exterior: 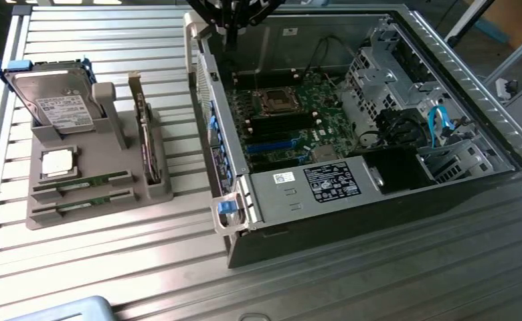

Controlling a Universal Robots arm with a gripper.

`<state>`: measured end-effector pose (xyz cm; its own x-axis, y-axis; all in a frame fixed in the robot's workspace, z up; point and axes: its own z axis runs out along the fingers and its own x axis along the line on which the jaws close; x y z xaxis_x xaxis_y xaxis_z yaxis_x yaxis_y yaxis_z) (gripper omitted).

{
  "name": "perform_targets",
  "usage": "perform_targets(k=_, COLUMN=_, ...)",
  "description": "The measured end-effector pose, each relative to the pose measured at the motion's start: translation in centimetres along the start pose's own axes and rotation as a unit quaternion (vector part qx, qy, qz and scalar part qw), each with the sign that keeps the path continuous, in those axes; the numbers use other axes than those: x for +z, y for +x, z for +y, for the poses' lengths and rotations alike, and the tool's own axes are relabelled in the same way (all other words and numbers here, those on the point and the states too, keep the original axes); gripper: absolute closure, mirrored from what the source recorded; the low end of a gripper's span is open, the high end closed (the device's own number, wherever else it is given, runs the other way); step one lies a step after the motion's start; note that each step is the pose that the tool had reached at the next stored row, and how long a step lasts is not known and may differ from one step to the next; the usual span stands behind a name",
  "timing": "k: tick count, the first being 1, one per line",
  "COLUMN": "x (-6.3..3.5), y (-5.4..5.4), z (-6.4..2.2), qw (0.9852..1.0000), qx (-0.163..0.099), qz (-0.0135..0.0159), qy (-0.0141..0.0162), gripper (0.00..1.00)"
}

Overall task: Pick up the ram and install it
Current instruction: 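Reach for the ram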

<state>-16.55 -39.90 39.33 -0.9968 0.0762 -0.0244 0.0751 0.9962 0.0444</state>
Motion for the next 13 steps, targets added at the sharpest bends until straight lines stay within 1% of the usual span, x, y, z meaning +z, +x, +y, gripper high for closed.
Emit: perform_targets(k=13, x=-0.04, y=1.6, z=-0.12, qw=1.0000, qx=0.000, qz=0.0000, qy=0.0000, gripper=0.90)
